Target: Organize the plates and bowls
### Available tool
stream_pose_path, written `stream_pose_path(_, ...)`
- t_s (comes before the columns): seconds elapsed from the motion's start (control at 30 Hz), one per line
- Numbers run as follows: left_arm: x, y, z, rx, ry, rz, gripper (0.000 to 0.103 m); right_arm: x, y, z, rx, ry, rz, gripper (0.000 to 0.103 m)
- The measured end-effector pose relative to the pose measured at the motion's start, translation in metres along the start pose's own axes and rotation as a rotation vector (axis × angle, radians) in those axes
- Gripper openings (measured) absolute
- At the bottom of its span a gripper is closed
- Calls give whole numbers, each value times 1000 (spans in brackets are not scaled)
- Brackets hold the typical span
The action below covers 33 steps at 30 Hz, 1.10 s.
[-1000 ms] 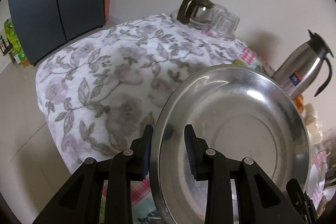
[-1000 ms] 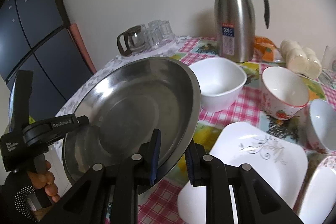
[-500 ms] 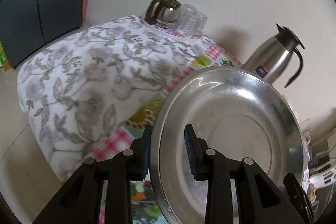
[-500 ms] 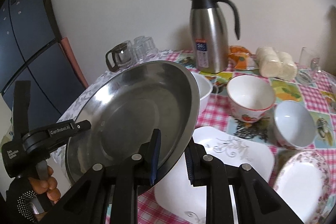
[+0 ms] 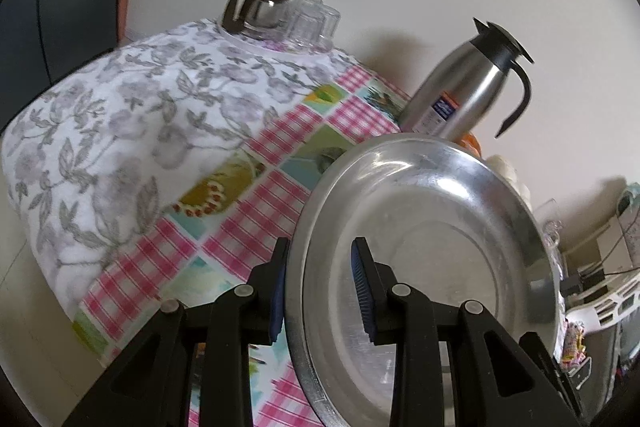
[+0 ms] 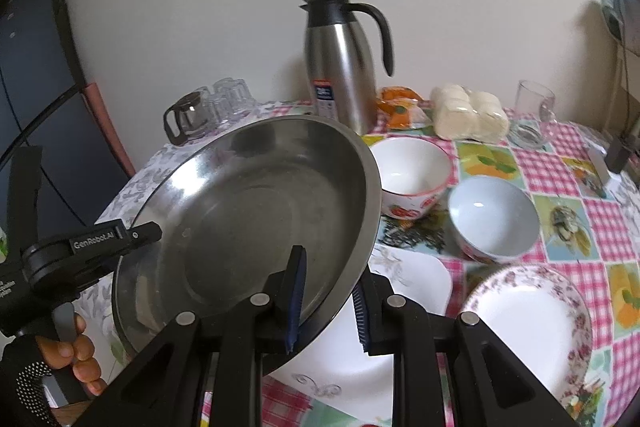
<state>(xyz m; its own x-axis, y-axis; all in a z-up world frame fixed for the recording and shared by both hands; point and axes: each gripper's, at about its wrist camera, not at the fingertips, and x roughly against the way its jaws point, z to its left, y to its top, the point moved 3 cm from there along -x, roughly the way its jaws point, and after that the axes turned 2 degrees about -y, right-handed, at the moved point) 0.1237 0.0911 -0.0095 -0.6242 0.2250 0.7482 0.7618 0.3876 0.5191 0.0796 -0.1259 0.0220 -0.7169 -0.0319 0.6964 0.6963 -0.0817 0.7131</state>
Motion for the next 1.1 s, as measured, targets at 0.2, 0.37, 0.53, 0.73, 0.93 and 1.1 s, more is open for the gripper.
stream_pose_path(0.2, -5, -12, -22, -30, -46, 37, 32, 6, -9, -24, -36, -29, 24, 26)
stream_pose_path(0.37, -9, -25, -41, -63, -74, 78, 32, 16, -16, -44, -66, -61, 30, 26)
stream_pose_path(0.53, -13, -35, -53, -86, -96, 112, 32, 24, -26, -63, -101, -83, 36, 26)
stream_pose_path(0.73, -20, -44, -59, -104, -93, 159, 32, 24, -39, -75, -133, -101, 64, 27)
stream_pose_path(0.93, -35, -50, -50, -90, -50, 215, 32, 11, -49, -75, -140, -103, 116, 27)
stream_pose_path(1.1, -43, -51, -42, -67, -32, 243, 32, -2, -56, -74, -141, -94, 155, 27)
